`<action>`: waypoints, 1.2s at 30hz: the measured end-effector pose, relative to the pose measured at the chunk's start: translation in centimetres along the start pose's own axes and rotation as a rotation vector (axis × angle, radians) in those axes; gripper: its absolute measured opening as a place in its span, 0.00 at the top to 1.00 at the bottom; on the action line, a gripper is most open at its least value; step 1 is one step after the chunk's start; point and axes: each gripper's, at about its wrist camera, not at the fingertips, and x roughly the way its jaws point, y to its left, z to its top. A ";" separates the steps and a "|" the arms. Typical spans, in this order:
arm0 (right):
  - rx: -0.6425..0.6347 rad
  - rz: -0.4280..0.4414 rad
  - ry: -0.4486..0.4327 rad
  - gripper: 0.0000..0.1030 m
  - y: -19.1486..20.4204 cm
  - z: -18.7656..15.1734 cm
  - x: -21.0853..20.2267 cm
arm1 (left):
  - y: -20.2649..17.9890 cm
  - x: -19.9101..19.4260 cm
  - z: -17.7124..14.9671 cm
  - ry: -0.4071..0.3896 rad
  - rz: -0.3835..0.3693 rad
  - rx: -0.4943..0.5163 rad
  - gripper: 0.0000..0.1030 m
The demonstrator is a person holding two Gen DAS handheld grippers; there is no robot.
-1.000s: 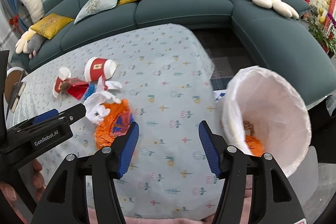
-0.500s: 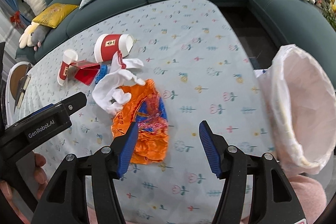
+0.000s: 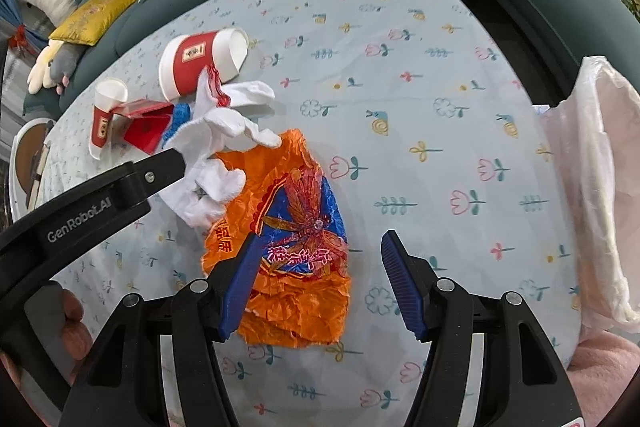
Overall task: Collect trash
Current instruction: 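Grasp the white glove with the left tool while the right grasps the orange packet, then carry both items over the bin and open the left tool to drop the glove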
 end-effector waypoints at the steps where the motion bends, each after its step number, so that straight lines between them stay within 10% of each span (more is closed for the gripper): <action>1: 0.000 0.001 0.010 0.42 0.0 0.0 0.4 | -0.1 0.3 0.0 0.008 -0.005 0.004 0.41; 10: -0.041 -0.026 0.018 0.46 0.5 -0.2 1.2 | -0.9 1.7 -0.4 0.048 -0.033 0.021 0.72; 14: -0.070 -0.038 0.026 0.74 0.7 -0.2 1.2 | -1.2 1.8 -0.9 0.059 -0.047 0.032 0.94; 18: -0.075 -0.020 0.027 0.92 0.7 -0.5 0.7 | -1.5 1.2 -1.5 0.048 -0.056 0.036 0.98; 36: -0.042 -0.040 -0.196 0.95 -3.6 -0.6 -9.3 | -6.3 -6.7 -1.7 -0.087 -0.134 0.089 0.98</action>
